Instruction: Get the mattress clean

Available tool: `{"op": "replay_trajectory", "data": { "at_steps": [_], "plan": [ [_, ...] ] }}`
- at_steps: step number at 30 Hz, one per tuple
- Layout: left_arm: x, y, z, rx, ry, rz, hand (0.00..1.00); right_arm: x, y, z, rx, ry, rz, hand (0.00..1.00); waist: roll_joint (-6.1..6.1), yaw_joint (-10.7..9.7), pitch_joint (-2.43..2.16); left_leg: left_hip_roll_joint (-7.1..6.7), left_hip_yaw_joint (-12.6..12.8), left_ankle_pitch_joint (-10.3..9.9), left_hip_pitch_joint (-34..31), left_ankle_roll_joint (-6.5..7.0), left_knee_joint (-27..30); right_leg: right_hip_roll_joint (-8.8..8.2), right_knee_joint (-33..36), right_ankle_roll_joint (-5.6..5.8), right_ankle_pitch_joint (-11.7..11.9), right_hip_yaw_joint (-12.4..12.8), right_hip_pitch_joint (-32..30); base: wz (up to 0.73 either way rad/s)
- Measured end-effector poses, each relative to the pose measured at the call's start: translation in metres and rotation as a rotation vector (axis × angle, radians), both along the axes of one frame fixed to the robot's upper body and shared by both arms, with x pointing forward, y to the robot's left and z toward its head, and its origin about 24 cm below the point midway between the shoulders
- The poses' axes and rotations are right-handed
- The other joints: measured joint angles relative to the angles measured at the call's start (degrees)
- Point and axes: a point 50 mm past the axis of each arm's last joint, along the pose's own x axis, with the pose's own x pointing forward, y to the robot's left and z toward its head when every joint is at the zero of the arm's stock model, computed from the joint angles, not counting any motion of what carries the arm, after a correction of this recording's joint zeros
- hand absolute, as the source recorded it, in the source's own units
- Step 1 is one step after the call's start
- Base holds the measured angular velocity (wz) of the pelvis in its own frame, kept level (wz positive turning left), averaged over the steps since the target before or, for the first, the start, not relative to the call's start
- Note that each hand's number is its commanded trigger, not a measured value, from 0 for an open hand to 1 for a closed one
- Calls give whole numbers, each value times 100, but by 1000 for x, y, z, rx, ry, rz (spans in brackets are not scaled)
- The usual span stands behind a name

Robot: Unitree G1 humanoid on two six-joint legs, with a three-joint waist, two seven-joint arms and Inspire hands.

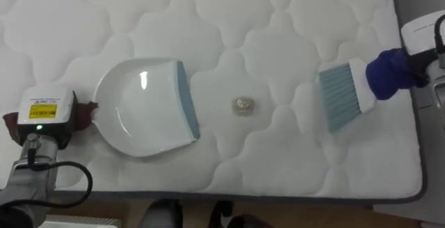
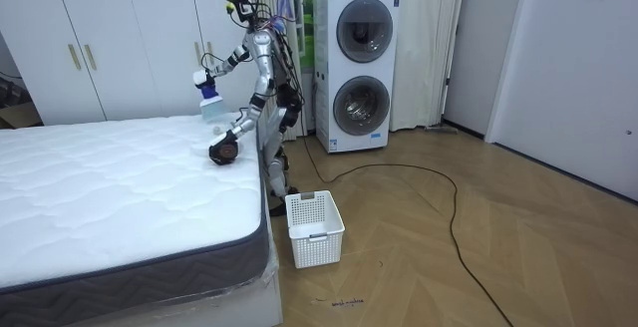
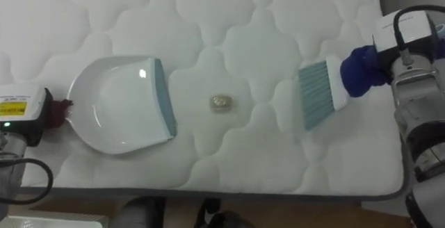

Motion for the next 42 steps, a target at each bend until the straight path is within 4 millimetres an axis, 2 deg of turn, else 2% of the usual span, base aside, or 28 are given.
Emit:
{"op": "replay_trajectory", "data": {
  "at_steps": [1, 5, 8, 11, 17, 20, 22, 25, 28, 36, 42],
  "plan": [
    [1, -4, -1, -11, 3, -2, 100, -2, -3, -2, -2, 1, -20, 100, 88, -3, 17, -15, -78, 3, -2, -4, 0, 14, -76, 5, 27, -75, 67, 16],
    [6, -17, -6, -47, 15, -12, 100, -14, -11, -17, 0, 31, -62, 100, 257, 97, 35, -45, -131, 10, -5, -4, -29, 9, -127, 18, 38, -92, 97, 9],
    [6, -19, -8, -49, 19, 0, 100, -16, -9, -24, 7, 43, -63, 100, 294, 132, 28, -55, -119, 26, -5, -18, -81, 8, -134, 18, 38, -72, 69, 0],
    [8, -21, -9, -60, 24, 11, 100, -17, -9, -24, -1, 36, -65, 100, 304, 105, 24, -126, -120, 141, 14, -26, -280, -54, -156, 17, 38, -90, 27, 9],
    [7, -23, -11, -60, 28, 22, 100, -16, -4, -27, 0, -5, -51, 100, 311, 99, 28, -137, -129, 171, 69, -34, -346, -61, -179, 17, 38, -111, 75, 3],
    [7, -28, -15, -75, 29, 29, 100, -18, 4, -36, 38, -29, -41, 100, 346, 101, 46, -147, -163, 172, 75, -33, -322, -64, -179, 18, 37, -128, 102, 6],
    [12, -35, -14, -97, 20, 22, 100, -18, 5, -37, 66, -62, -43, 100, 449, 76, 97, -182, -256, 183, 17, -24, -291, -63, -177, 22, 38, -145, 93, 15],
    [18, -41, -10, -105, 6, 10, 100, -21, 2, -36, 64, -102, -63, 100, 541, 75, 86, -252, -362, 233, -119, -27, -298, -69, -136, 31, 44, -120, -33, 14],
    [20, -44, -10, -109, 0, 9, 100, -24, -1, -37, 83, -123, -81, 100, 580, 84, 88, -299, -388, 278, -166, -37, -303, -72, -106, 29, 42, -109, -80, 8],
    [19, -51, -14, -104, 7, 7, 100, -27, -2, -39, 107, -166, -92, 100, 750, 80, 79, -328, -382, 292, -167, -34, -312, -88, -40, 43, 31, 0, -133, 0],
    [19, -56, -15, -104, -10, 9, 100, -31, -1, -43, 128, -199, -106, 100, 765, 82, 71, -338, -380, 324, -272, -30, -303, -104, 26, 42, 30, 36, -259, 0]
  ]
}}
